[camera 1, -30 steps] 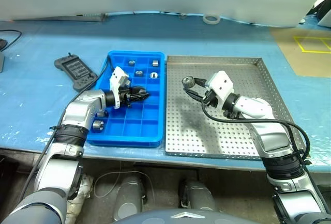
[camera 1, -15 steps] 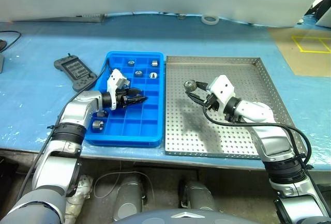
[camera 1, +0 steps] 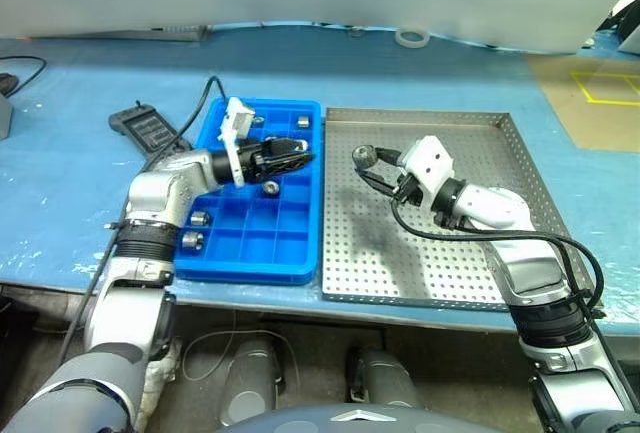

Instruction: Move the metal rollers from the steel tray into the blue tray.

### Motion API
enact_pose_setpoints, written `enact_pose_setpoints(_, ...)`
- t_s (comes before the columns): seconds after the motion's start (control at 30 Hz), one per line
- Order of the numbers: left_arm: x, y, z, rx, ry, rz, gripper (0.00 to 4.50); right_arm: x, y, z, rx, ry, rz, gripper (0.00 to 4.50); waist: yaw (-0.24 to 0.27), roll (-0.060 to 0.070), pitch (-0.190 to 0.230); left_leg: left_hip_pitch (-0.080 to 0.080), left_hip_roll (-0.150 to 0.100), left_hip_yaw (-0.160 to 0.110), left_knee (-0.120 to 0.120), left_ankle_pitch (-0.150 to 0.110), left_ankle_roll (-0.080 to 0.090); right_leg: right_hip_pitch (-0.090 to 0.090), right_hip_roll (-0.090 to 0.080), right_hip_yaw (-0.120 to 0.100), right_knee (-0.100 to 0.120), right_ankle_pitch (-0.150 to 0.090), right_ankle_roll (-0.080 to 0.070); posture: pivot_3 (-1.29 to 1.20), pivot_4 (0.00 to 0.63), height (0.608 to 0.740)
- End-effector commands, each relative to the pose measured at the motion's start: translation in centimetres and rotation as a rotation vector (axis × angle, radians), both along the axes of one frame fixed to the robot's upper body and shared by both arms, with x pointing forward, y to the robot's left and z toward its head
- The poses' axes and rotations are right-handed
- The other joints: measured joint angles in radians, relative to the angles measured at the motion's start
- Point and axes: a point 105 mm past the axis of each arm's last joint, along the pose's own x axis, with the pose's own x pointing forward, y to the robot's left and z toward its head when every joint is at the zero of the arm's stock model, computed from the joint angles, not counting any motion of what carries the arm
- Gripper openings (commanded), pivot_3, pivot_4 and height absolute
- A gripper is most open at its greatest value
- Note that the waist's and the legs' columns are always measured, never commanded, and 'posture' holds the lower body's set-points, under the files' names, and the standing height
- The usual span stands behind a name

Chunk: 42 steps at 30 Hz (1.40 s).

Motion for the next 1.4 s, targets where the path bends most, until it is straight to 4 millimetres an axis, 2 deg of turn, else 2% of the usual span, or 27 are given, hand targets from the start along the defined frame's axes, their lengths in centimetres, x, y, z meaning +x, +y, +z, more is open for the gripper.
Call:
enact_pose_setpoints(0.03,-1.2,-1.5,0.7,-0.028,-0.001,-0.086,3.65,-0.8,1.0,2.1,-0.019,-0.091,0.051,1.60,-0.003,0.000,0.000,0.000,0.000,0.000,0.000,0.000,0.000,0.000,0.000,0.000,0.000,0.000,0.000,-0.15,0.150,0.740)
enact_pose_setpoints(0.13,-0.7,-2.2,0.4,-0.051,0.034,-0.081,3.65,-1.1,1.5,2.8,-0.018,-0.110,0.072,1.60,-0.003,0.000,0.000,0.000,0.001,0.000,0.000,0.000,-0.001,0.000,0.000,0.000,0.000,0.000,0.000,-0.15,0.150,0.740)
enact_pose_setpoints(0.27,-0.2,-2.2,2.1,-0.184,0.084,-0.073,3.65,-1.2,1.4,2.3,-0.033,-0.104,0.072,1.60,-0.003,0.000,0.000,0.000,0.000,0.000,0.000,0.000,-0.001,0.000,0.000,0.000,0.000,0.000,0.000,-0.17,0.150,0.740)
enact_pose_setpoints(0.4,-0.2,-2.6,2.5,-0.219,0.098,-0.078,3.65,-1.2,1.2,2.1,-0.044,-0.102,0.069,1.60,-0.002,0.000,0.000,0.000,0.000,0.000,0.001,0.000,0.000,0.001,0.000,0.000,0.000,0.000,0.000,-0.18,0.150,0.740)
enact_pose_setpoints(0.67,-1.5,-4.3,1.6,-0.203,0.122,-0.149,3.65,-1.1,1.1,2.1,-0.045,-0.102,0.060,1.60,-0.002,0.000,0.000,0.000,0.000,0.000,0.001,0.000,0.000,0.001,0.000,0.000,0.000,0.000,0.000,-0.18,0.150,0.740)
enact_pose_setpoints(1.0,-0.7,-5.2,1.3,-0.216,0.147,-0.118,3.65,-1.0,1.1,2.1,-0.047,-0.107,0.053,1.60,-0.003,0.000,0.000,0.000,0.000,0.000,0.002,0.000,0.000,0.001,0.000,0.000,0.000,0.000,0.000,-0.18,0.150,0.740)
enact_pose_setpoints(1.17,-1.4,-5.6,1.2,-0.200,0.132,-0.147,3.65,-0.9,1.0,2.1,-0.047,-0.107,0.047,1.60,-0.003,0.000,0.000,0.000,0.000,0.000,0.002,0.000,0.001,0.000,0.000,0.000,0.000,0.000,0.000,-0.19,0.150,0.740)
enact_pose_setpoints(1.27,-1.1,-5.2,1.3,-0.217,0.134,-0.130,3.04,-0.9,1.0,2.0,-0.047,-0.107,0.045,1.60,-0.004,0.000,0.000,0.000,0.000,0.000,0.002,0.000,0.001,0.001,0.000,0.000,0.000,0.000,0.000,-0.19,0.150,0.740)
enact_pose_setpoints(1.33,-1.0,-5.1,1.2,-0.201,0.132,-0.116,2.34,-0.9,1.0,2.0,-0.045,-0.107,0.043,1.60,-0.004,0.000,0.000,0.000,0.000,0.000,0.002,0.000,0.001,0.001,0.000,0.000,0.000,0.000,0.000,-0.19,0.150,0.740)
enact_pose_setpoints(1.4,-0.7,-5.0,1.3,-0.193,0.130,-0.099,1.86,-0.9,1.0,2.0,-0.043,-0.107,0.041,1.60,-0.004,0.000,0.000,0.000,0.000,0.000,0.002,0.000,0.001,0.001,0.000,0.000,0.000,0.000,0.000,-0.19,0.150,0.740)
